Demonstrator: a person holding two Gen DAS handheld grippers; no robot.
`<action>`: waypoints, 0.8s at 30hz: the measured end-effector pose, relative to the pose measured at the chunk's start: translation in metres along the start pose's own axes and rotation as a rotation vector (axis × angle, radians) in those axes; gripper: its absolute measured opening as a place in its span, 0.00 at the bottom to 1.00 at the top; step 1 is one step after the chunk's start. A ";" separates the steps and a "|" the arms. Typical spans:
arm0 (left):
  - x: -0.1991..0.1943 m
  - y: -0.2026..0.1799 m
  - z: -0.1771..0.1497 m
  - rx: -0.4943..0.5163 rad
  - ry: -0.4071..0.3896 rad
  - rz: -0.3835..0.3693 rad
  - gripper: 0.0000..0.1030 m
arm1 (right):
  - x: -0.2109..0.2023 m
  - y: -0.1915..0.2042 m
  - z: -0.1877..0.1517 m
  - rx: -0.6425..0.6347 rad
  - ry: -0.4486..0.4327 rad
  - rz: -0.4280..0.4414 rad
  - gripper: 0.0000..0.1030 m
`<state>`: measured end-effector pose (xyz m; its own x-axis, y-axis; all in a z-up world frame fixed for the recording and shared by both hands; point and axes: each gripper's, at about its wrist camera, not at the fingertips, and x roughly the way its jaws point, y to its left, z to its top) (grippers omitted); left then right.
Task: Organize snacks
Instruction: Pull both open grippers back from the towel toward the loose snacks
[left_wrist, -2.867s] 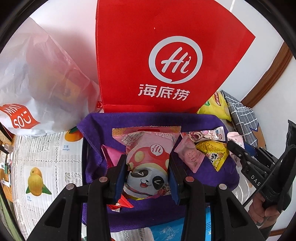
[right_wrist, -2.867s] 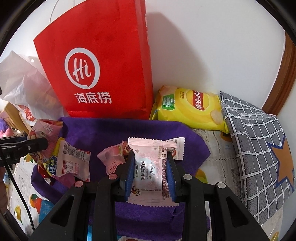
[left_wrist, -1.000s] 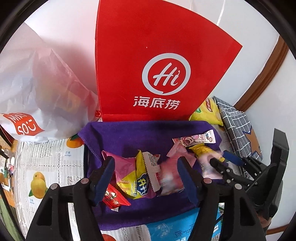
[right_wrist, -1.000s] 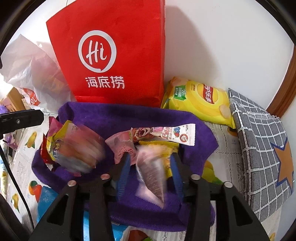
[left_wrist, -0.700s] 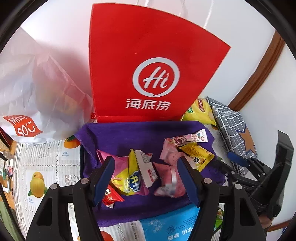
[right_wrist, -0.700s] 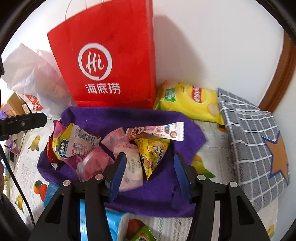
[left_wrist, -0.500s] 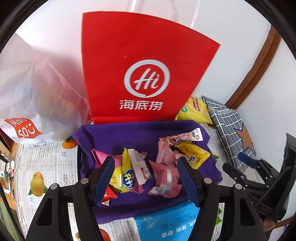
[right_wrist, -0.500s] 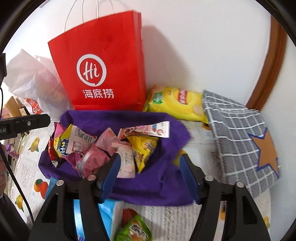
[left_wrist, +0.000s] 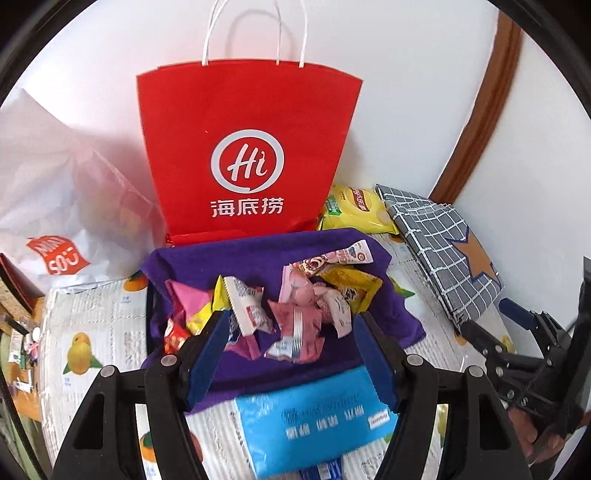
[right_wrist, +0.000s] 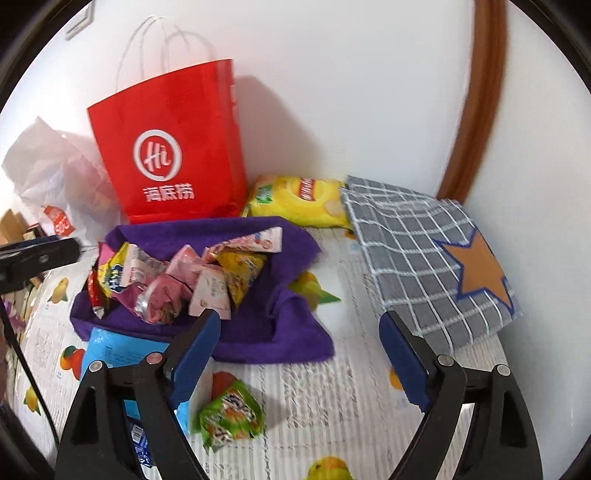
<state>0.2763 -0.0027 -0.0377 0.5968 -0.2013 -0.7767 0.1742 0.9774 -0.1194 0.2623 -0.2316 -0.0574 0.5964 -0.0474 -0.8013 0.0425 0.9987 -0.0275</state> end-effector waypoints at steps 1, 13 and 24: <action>-0.004 0.000 -0.002 -0.001 -0.008 0.006 0.66 | -0.001 -0.001 -0.002 0.005 0.007 -0.015 0.85; -0.052 0.001 -0.049 -0.047 -0.059 0.071 0.66 | -0.044 -0.014 -0.030 0.000 -0.061 0.027 0.85; -0.073 -0.003 -0.090 -0.039 -0.047 0.126 0.66 | -0.055 -0.004 -0.061 -0.032 -0.037 0.088 0.85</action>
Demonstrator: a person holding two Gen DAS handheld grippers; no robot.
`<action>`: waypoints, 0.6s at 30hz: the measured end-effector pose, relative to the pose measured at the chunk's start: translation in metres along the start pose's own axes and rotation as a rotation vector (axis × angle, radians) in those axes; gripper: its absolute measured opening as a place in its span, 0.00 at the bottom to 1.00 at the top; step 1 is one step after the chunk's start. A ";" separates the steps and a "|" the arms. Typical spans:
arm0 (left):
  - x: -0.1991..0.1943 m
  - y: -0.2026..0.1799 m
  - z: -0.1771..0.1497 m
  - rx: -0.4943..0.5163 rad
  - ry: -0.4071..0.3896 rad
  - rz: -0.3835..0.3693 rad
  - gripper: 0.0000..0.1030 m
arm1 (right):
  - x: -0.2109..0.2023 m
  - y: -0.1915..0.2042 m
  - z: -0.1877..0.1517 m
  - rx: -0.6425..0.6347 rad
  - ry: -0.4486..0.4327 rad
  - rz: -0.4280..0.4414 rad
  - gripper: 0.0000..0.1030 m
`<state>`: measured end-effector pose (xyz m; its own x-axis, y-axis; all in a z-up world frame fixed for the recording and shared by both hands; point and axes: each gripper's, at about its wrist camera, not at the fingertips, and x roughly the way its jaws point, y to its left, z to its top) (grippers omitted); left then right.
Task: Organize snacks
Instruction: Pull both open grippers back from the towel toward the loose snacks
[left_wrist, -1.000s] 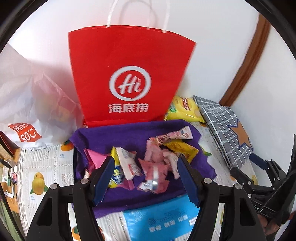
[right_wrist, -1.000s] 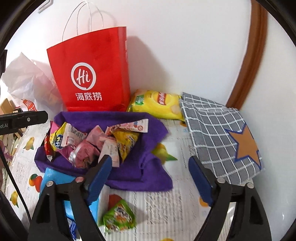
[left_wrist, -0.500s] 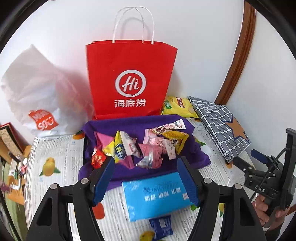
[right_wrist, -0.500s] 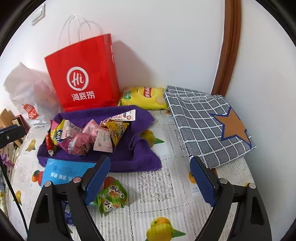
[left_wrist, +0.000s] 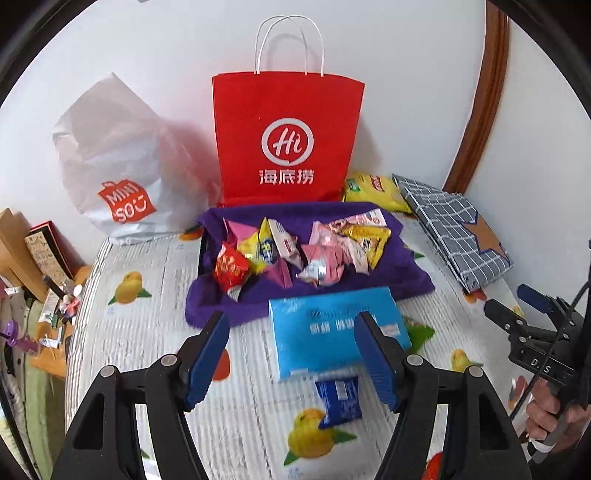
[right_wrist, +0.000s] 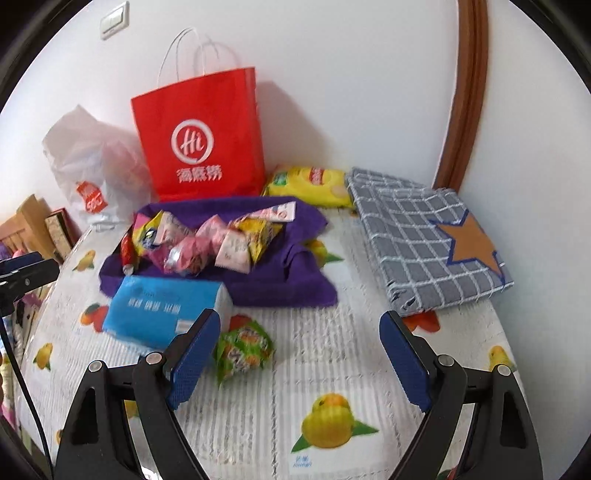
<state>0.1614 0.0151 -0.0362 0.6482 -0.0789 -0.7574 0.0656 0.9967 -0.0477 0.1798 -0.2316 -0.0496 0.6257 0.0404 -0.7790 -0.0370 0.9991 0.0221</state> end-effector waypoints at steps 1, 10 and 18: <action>-0.002 0.001 -0.003 -0.005 0.002 -0.005 0.68 | -0.001 0.000 -0.002 0.006 -0.003 0.008 0.85; -0.016 0.000 -0.018 0.001 -0.011 0.003 0.72 | -0.014 0.004 -0.013 0.021 -0.079 0.048 0.85; -0.015 0.007 -0.019 -0.049 -0.033 -0.037 0.72 | -0.005 -0.003 -0.010 0.040 -0.092 0.012 0.85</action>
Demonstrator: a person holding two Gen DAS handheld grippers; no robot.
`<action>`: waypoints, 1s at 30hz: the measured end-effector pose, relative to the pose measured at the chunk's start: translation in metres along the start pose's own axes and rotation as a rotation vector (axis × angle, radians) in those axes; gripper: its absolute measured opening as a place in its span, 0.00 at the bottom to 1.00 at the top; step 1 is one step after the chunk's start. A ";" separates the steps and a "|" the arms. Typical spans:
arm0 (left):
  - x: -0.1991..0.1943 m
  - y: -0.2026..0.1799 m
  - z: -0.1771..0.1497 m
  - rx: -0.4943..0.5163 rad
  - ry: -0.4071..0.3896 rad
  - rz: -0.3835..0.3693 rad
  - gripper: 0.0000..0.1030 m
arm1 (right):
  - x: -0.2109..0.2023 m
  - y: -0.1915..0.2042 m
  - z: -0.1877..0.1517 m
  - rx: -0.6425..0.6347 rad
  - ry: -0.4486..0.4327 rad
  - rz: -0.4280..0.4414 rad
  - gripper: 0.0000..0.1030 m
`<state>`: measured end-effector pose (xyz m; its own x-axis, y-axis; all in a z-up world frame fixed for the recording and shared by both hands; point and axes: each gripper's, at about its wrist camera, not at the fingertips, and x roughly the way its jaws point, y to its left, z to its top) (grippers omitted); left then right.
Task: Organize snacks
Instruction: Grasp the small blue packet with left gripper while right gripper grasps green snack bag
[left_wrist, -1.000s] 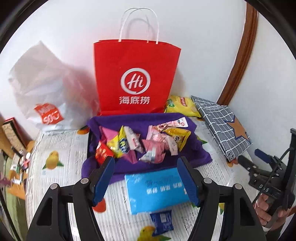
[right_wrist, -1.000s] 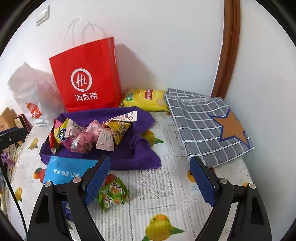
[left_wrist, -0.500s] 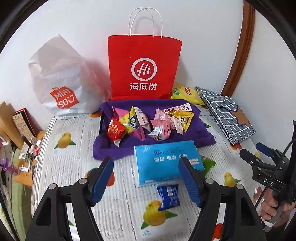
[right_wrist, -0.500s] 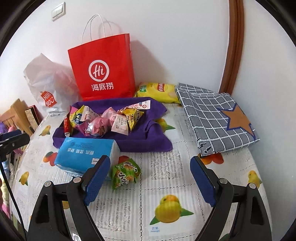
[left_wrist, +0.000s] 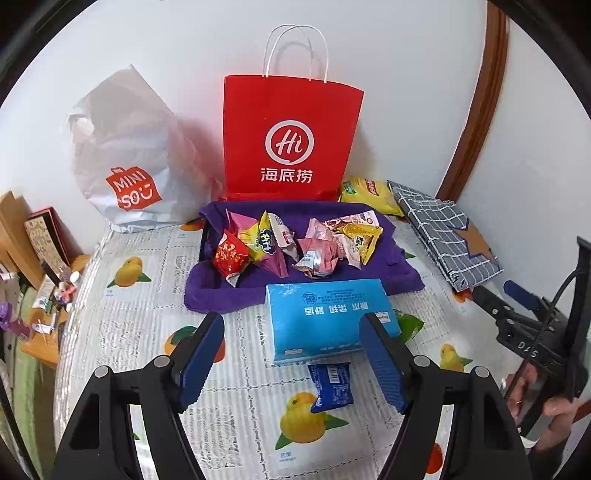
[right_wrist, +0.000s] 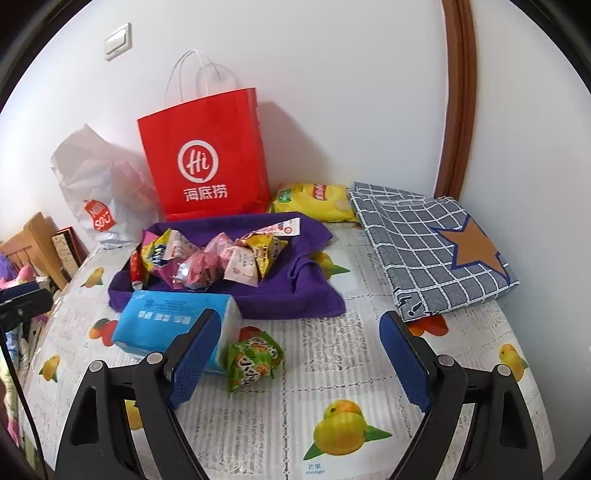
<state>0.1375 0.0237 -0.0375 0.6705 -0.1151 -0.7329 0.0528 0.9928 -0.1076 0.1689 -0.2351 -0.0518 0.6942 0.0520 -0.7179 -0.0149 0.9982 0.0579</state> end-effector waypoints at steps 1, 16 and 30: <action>0.001 0.001 0.001 -0.002 0.002 -0.014 0.72 | 0.002 -0.001 0.000 0.003 0.004 -0.003 0.85; 0.048 0.019 -0.006 -0.038 0.134 0.020 0.71 | 0.062 -0.014 -0.019 0.056 0.170 0.109 0.70; 0.071 0.015 -0.010 -0.038 0.186 -0.010 0.72 | 0.092 0.013 -0.032 -0.034 0.241 0.178 0.60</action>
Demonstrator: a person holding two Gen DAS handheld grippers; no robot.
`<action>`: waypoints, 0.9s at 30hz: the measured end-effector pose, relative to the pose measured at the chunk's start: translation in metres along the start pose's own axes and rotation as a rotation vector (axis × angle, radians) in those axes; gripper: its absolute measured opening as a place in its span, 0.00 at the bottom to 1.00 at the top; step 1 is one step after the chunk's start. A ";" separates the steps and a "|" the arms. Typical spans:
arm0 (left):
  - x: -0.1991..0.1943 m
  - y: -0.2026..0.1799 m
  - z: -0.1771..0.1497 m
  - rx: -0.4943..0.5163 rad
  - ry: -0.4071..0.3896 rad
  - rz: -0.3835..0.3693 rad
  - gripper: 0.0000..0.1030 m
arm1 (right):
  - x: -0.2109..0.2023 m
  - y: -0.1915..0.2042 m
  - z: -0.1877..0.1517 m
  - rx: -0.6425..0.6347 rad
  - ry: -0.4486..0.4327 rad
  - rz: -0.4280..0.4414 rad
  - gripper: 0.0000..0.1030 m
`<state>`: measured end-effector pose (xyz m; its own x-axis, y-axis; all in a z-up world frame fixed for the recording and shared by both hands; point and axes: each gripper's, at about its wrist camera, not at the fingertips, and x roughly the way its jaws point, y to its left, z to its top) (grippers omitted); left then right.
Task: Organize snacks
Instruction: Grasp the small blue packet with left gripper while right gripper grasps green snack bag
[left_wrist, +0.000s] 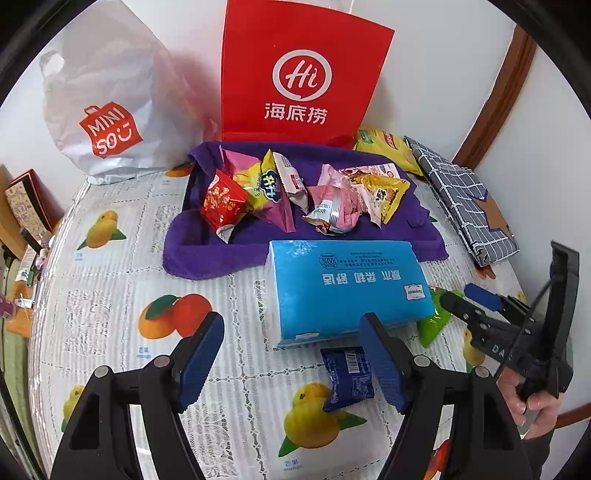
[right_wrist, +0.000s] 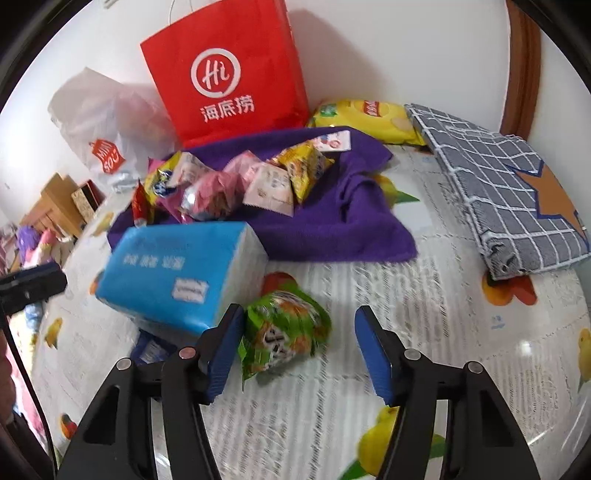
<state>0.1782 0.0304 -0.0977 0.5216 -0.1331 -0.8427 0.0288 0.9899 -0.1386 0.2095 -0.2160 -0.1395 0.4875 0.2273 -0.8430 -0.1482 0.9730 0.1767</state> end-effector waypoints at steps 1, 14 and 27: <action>0.000 0.001 0.000 -0.004 -0.002 -0.003 0.72 | -0.002 -0.002 -0.002 -0.002 -0.005 0.000 0.60; 0.009 0.002 0.001 -0.002 0.008 -0.026 0.72 | -0.005 -0.006 -0.006 -0.049 -0.027 0.044 0.60; 0.019 0.008 -0.004 0.021 0.043 -0.012 0.72 | 0.046 -0.001 0.003 -0.051 0.008 0.018 0.69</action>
<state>0.1848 0.0354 -0.1169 0.4839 -0.1462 -0.8629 0.0530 0.9890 -0.1379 0.2343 -0.2060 -0.1765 0.4778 0.2443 -0.8438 -0.2006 0.9655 0.1660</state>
